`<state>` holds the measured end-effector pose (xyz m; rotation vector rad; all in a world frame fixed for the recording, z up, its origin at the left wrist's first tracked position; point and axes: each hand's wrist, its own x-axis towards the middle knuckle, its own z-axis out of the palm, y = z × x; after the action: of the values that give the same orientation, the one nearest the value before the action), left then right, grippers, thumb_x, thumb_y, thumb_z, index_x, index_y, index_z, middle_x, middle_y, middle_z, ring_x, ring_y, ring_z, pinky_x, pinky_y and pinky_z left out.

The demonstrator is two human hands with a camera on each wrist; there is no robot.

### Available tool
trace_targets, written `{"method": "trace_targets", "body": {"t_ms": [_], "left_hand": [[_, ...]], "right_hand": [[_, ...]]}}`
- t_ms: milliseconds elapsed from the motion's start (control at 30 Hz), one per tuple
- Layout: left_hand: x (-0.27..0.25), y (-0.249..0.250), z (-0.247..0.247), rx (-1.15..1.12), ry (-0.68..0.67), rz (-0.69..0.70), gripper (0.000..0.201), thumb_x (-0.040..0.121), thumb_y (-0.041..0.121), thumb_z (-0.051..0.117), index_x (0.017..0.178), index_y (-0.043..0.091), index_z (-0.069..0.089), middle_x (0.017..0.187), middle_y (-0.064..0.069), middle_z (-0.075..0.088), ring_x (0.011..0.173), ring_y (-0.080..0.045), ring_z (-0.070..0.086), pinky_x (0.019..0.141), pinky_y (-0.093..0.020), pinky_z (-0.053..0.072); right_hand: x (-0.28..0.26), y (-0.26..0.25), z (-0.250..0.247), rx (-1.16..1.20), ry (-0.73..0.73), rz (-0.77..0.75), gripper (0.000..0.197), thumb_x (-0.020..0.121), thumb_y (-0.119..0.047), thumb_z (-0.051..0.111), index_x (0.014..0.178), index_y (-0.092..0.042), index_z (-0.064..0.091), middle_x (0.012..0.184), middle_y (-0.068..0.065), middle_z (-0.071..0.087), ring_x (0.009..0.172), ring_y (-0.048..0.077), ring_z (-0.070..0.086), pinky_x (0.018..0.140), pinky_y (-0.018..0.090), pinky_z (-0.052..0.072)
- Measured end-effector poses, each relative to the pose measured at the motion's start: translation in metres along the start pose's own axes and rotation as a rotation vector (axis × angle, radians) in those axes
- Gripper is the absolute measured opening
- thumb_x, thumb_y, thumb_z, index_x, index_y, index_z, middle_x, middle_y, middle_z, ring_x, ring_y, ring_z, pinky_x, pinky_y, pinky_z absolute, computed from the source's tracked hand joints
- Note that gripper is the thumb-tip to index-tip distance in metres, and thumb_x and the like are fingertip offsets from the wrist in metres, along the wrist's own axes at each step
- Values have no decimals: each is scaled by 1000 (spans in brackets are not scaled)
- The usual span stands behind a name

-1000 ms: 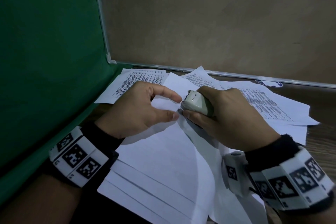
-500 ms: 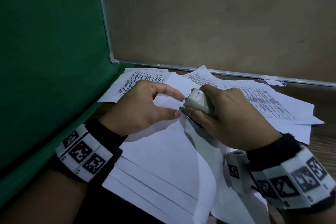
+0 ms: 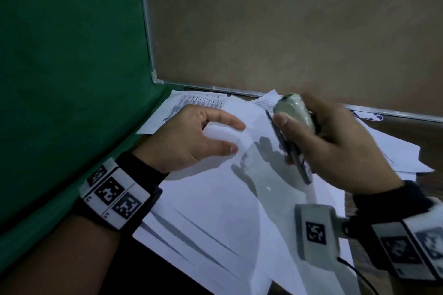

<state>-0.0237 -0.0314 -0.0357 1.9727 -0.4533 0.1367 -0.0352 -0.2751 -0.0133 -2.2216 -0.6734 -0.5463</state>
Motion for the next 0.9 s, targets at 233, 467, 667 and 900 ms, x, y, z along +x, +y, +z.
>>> {"method": "trace_targets", "body": {"t_ms": [233, 467, 667, 900], "left_hand": [[0, -2, -1, -148, 29, 32, 35, 76, -2, 87, 101, 20, 79, 96, 11, 79, 85, -3, 72, 86, -26, 55], [-1, 0, 7, -114, 44, 86, 33, 73, 2, 90, 102, 15, 80, 98, 5, 80, 91, -7, 72, 86, -21, 56], [-1, 1, 9, -89, 62, 65, 36, 69, 10, 91, 102, 19, 81, 104, 3, 81, 101, -16, 75, 99, -38, 56], [-2, 3, 10, -83, 52, 58, 33, 75, 0, 88, 102, 17, 80, 104, 3, 81, 102, -15, 75, 102, -39, 57]], "right_hand": [[-3, 4, 12, -222, 0, -120, 26, 87, -49, 75, 89, -26, 64, 55, -9, 58, 60, 11, 53, 57, 14, 39], [-4, 2, 16, -267, 0, -157, 30, 85, -53, 68, 93, -23, 66, 62, -4, 61, 66, 17, 47, 60, 16, 39], [-5, 1, 13, -277, -36, -152, 34, 84, -58, 67, 95, -25, 68, 66, -4, 67, 61, 19, 57, 57, 32, 42], [-6, 2, 13, -284, -38, -143, 30, 84, -56, 67, 96, -28, 68, 62, -10, 59, 57, 14, 42, 52, 26, 38]]}}
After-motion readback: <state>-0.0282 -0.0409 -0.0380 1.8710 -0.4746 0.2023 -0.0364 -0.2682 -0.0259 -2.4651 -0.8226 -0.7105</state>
